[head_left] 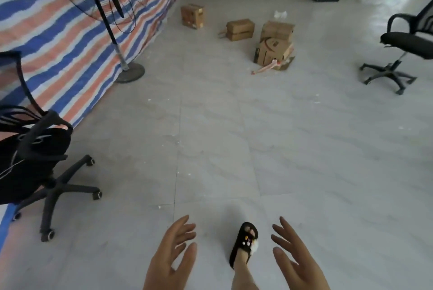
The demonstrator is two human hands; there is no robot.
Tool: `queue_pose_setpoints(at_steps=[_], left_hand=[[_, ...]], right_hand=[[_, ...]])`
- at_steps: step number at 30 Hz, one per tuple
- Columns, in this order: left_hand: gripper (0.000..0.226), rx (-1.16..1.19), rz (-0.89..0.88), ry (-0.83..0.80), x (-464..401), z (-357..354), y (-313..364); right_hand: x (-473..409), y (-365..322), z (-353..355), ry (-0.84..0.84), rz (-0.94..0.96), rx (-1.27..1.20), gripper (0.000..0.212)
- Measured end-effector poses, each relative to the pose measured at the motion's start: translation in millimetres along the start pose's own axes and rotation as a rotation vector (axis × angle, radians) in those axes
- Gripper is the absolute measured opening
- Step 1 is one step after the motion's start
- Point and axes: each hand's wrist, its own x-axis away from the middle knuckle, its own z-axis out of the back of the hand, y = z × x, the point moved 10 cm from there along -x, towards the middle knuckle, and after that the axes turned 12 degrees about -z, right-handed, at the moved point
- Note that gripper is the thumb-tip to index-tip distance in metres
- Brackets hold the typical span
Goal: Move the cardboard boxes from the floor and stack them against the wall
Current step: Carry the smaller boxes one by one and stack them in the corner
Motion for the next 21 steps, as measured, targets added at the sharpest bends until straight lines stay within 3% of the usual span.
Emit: queue_pose_setpoints(at_steps=[11,21], left_hand=[[0.039,0.046,-0.072,-0.028,-272,-103,-9],[0.041,0.037,-0.038,-0.012,-486,-135,-57]], right_hand=[[-257,-135,56,0.044,0.091,0.009,0.072],[-461,-189,44,0.053,-0.003,0.018,0.067]])
